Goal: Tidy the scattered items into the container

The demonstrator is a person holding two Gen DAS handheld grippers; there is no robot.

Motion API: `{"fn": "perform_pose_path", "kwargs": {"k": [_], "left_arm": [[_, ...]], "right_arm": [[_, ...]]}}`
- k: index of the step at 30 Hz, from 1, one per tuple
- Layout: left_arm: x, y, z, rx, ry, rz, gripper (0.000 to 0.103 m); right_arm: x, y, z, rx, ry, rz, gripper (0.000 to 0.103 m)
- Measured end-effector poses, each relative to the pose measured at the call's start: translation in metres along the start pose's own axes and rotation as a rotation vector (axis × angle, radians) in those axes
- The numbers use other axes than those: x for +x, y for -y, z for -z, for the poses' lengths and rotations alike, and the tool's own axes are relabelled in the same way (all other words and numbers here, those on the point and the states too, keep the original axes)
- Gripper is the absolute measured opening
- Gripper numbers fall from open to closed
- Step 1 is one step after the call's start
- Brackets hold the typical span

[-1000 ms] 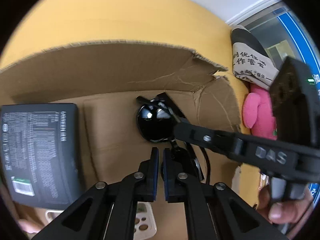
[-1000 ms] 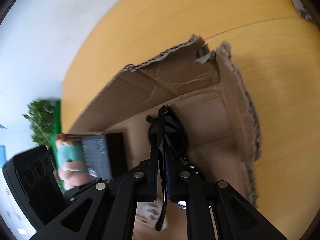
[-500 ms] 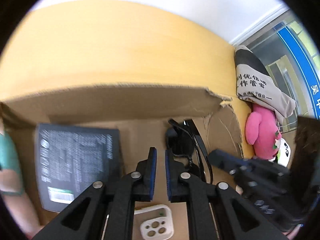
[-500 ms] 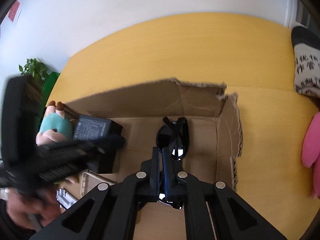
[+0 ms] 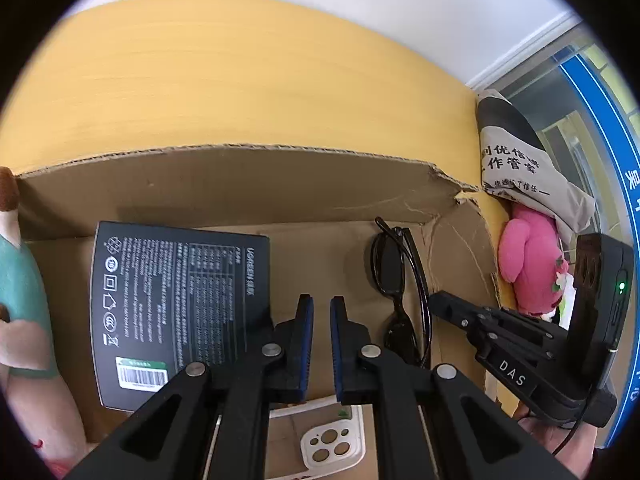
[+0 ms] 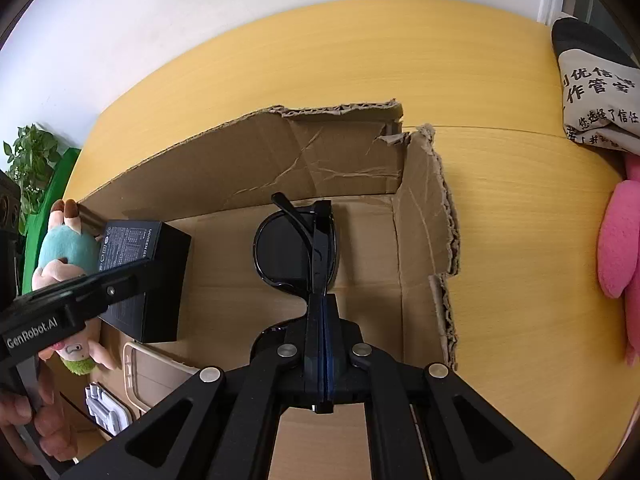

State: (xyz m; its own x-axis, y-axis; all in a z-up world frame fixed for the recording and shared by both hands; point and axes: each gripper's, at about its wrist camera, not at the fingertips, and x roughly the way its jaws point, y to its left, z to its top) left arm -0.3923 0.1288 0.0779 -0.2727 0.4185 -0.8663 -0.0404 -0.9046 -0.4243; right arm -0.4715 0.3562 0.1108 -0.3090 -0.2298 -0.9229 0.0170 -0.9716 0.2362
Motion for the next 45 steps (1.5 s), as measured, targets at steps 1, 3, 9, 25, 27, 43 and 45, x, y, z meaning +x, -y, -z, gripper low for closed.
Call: {"fn": "perform_pose_path", "kwargs": {"k": [1, 3, 9, 25, 27, 43, 45], "left_arm": [[-0.001, 0.001, 0.001, 0.004, 0.001, 0.0, 0.008], [-0.003, 0.003, 0.002, 0.016, 0.006, -0.005, 0.01], [-0.026, 0.017, 0.008, 0.067, 0.088, -0.092, 0.05], [-0.182, 0.034, 0.086, 0.139, 0.277, -0.332, 0.074], [-0.201, 0.032, 0.096, 0.125, 0.284, -0.368, 0.075], [-0.295, 0.041, 0.161, 0.093, 0.391, -0.423, 0.078], [-0.297, 0.043, 0.167, 0.092, 0.387, -0.431, 0.078]], "right_arm": [[-0.001, 0.0, 0.0, -0.003, 0.005, 0.003, 0.001], [-0.006, -0.004, 0.0, -0.009, 0.02, 0.005, 0.001], [-0.032, -0.022, 0.005, -0.022, 0.05, 0.043, 0.056], [-0.142, -0.107, 0.068, -0.156, 0.041, 0.085, 0.103], [-0.158, -0.118, 0.074, -0.17, 0.058, 0.09, 0.103], [-0.244, -0.178, 0.129, -0.226, 0.131, 0.103, 0.103], [-0.25, -0.181, 0.135, -0.229, 0.138, 0.104, 0.103]]}}
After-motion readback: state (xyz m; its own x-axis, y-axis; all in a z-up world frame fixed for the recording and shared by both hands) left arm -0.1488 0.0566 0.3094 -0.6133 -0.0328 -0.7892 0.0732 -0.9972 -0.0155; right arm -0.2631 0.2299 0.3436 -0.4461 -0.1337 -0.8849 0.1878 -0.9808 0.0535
